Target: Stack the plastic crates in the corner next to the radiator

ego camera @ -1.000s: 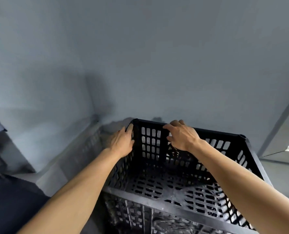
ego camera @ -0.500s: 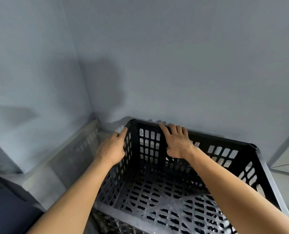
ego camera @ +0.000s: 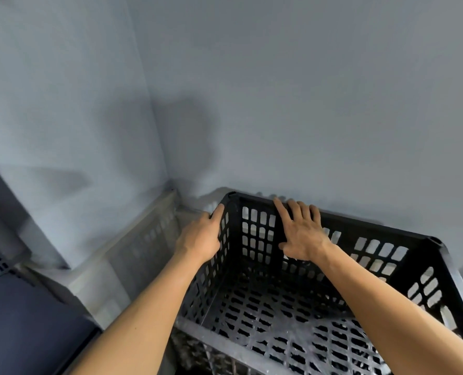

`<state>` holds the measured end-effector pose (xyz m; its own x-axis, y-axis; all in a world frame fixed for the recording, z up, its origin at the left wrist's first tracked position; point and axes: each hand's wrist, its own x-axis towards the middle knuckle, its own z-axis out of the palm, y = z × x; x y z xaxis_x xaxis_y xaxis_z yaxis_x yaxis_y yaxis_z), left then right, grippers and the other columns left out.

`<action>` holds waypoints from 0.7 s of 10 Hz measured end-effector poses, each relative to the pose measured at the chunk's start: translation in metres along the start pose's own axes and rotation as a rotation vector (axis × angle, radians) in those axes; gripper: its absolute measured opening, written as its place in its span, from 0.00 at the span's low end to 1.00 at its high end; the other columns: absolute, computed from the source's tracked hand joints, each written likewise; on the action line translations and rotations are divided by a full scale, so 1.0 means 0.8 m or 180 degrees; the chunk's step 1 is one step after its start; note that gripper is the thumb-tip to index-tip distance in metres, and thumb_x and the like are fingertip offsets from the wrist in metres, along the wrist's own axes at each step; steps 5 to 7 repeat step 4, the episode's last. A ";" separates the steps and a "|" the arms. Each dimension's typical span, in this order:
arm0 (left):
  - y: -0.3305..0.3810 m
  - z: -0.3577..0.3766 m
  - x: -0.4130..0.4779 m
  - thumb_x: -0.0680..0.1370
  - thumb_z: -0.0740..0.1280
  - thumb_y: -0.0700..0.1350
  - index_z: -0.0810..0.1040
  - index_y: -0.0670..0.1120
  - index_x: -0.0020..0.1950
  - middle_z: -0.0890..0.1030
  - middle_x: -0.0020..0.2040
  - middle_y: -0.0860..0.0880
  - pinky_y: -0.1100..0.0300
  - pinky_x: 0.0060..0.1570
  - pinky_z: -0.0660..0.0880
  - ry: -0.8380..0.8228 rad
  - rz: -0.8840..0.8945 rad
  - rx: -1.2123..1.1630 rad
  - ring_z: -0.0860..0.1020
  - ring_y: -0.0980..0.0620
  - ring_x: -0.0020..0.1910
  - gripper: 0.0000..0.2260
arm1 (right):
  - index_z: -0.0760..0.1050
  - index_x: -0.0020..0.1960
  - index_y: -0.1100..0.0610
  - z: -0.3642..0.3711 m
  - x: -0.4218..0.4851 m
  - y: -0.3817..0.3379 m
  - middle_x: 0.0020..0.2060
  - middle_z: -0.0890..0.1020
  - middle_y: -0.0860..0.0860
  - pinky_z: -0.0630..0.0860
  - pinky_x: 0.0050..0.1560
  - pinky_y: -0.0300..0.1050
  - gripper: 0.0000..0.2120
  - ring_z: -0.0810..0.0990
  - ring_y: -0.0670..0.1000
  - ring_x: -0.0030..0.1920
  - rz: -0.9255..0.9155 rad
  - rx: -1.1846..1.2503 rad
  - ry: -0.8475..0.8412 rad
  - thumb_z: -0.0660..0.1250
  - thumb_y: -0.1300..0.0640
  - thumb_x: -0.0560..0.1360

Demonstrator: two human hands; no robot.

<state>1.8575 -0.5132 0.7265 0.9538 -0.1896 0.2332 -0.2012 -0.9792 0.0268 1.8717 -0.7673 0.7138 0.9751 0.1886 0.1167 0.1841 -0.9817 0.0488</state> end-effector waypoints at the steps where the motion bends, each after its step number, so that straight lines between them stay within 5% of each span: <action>1: -0.001 -0.005 0.003 0.80 0.63 0.45 0.49 0.53 0.79 0.76 0.58 0.45 0.56 0.29 0.77 -0.0041 -0.0022 -0.0061 0.76 0.52 0.33 0.32 | 0.33 0.78 0.47 -0.011 0.000 0.002 0.78 0.49 0.56 0.41 0.76 0.61 0.53 0.43 0.59 0.78 -0.0004 0.0136 -0.0113 0.68 0.43 0.69; 4: -0.002 -0.010 -0.022 0.81 0.62 0.50 0.53 0.51 0.79 0.64 0.72 0.43 0.53 0.45 0.80 0.0033 0.0143 -0.0527 0.78 0.52 0.44 0.30 | 0.38 0.80 0.48 -0.039 -0.054 -0.008 0.79 0.42 0.57 0.42 0.77 0.59 0.47 0.40 0.57 0.79 0.0001 0.0228 -0.0345 0.67 0.45 0.75; 7: -0.002 -0.010 -0.022 0.81 0.62 0.50 0.53 0.51 0.79 0.64 0.72 0.43 0.53 0.45 0.80 0.0033 0.0143 -0.0527 0.78 0.52 0.44 0.30 | 0.38 0.80 0.48 -0.039 -0.054 -0.008 0.79 0.42 0.57 0.42 0.77 0.59 0.47 0.40 0.57 0.79 0.0001 0.0228 -0.0345 0.67 0.45 0.75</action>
